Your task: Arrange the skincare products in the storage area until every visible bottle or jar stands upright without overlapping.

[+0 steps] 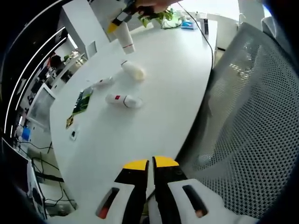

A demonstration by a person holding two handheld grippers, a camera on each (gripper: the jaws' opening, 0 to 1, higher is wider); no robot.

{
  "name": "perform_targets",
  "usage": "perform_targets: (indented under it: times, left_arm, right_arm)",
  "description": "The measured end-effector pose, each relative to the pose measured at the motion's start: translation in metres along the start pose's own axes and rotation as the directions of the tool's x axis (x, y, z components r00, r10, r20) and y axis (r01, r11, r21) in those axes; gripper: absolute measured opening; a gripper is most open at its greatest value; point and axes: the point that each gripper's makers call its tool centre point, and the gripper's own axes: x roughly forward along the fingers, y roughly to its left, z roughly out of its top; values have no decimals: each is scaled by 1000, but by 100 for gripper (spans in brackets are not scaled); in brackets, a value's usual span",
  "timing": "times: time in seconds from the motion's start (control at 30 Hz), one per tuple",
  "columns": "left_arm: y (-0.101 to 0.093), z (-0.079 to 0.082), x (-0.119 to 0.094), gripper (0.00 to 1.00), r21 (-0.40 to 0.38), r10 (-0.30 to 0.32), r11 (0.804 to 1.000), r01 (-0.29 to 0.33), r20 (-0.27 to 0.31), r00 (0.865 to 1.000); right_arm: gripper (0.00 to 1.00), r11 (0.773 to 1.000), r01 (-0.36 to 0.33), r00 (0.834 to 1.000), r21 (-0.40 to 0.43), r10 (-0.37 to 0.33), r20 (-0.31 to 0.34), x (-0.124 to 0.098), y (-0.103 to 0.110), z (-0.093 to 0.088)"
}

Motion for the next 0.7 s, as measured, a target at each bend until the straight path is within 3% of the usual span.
perform_targets:
  times: [0.7]
  left_arm:
    - [0, -1, 0, 2, -3, -1, 1000, 1, -8, 1000]
  right_arm:
    - [7, 999, -20, 1000, -41, 20, -7, 19, -13, 14]
